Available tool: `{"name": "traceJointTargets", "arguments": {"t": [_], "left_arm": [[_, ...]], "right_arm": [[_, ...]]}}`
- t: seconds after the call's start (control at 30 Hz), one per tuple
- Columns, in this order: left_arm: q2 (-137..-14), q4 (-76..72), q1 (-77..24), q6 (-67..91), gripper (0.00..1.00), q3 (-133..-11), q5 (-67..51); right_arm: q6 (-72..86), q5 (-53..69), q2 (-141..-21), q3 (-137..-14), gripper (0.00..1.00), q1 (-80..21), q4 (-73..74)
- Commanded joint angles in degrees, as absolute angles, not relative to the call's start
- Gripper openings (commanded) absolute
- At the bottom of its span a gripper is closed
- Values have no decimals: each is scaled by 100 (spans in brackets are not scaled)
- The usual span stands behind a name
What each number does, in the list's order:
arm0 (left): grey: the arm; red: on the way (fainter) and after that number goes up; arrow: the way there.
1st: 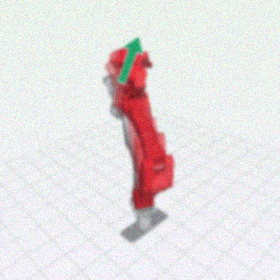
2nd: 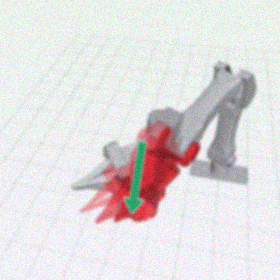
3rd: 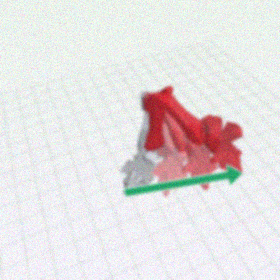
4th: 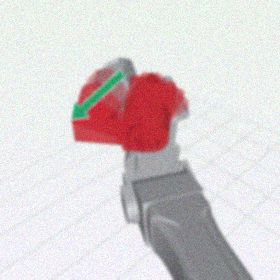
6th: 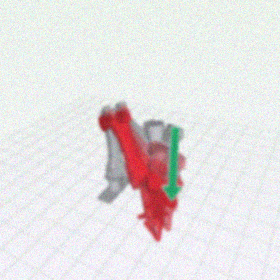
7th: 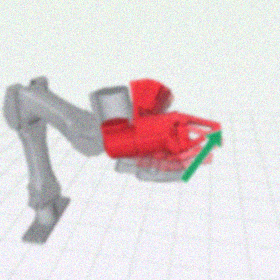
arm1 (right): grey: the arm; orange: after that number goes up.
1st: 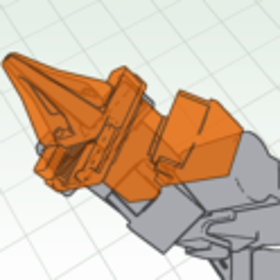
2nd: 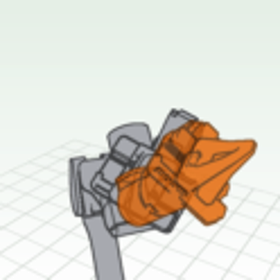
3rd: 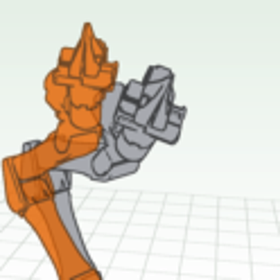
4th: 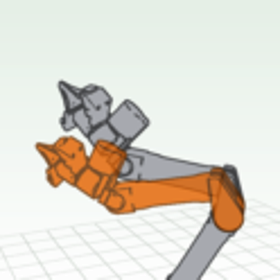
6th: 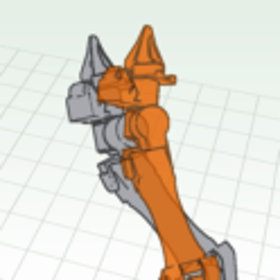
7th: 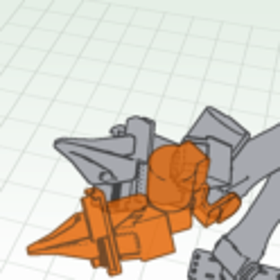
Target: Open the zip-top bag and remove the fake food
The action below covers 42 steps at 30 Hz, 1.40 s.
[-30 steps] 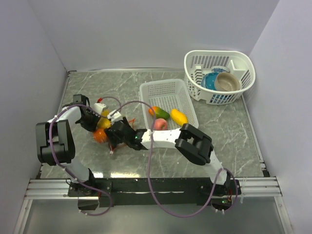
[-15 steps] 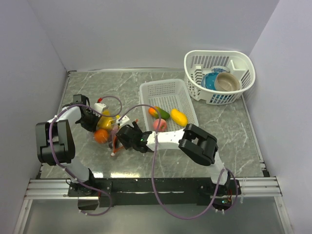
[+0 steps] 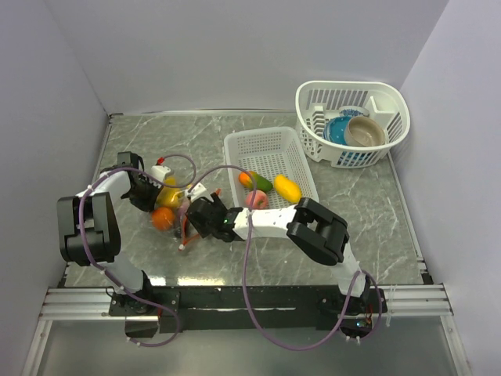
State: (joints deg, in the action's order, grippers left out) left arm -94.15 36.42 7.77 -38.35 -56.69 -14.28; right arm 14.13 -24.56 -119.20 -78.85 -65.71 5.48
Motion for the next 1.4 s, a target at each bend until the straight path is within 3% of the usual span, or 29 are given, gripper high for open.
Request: {"name": "traceJointTargets", "arguments": {"t": [0.0,0.1,0.23,0.33,0.53,0.8,1.0,1.1,1.13,1.27,1.3,1.37], "left_arm": [[-9317,3665,756,-3876,1,-5722,-1617],[-9316,3639,765,-3911,1,-5660,-1565],[-9334,3604,756,-3929,1,-5616,-1547],[-9360,3595,765,-3920,1,-5625,-1538],[-9413,3560,756,-3902,1,-5581,-1521],[-9483,3489,756,-3788,1,-5669,-1512],[-9492,3472,747,-3727,1,-5704,-1521],[-9448,3454,756,-3735,1,-5669,-1459],[-9431,3454,738,-3744,1,-5660,-1450],[-9448,3437,756,-3744,1,-5660,-1441],[-9466,3428,756,-3735,1,-5686,-1450],[-9492,3428,756,-3692,1,-5704,-1520]], "right_arm": [[1195,-2645,-12014,-8463,72,-6522,624],[1178,-2645,-12050,-8587,64,-6548,545],[1256,-2593,-12014,-8473,43,-6548,369],[1327,-2584,-12032,-8403,33,-6548,457],[1415,-2672,-11647,-7886,18,-6557,396],[1635,-2716,-9917,-6506,22,-6548,527],[1617,-2400,-9352,-6293,24,-6460,826],[1608,-2531,-9133,-6302,19,-6443,1001],[1600,-2705,-9001,-6267,11,-6451,1037],[1591,-2646,-8237,-5977,11,-6109,1169],[1591,-2524,-8035,-5872,14,-5891,1178],[1434,-2023,-7919,-5801,31,-5827,1134]]}}
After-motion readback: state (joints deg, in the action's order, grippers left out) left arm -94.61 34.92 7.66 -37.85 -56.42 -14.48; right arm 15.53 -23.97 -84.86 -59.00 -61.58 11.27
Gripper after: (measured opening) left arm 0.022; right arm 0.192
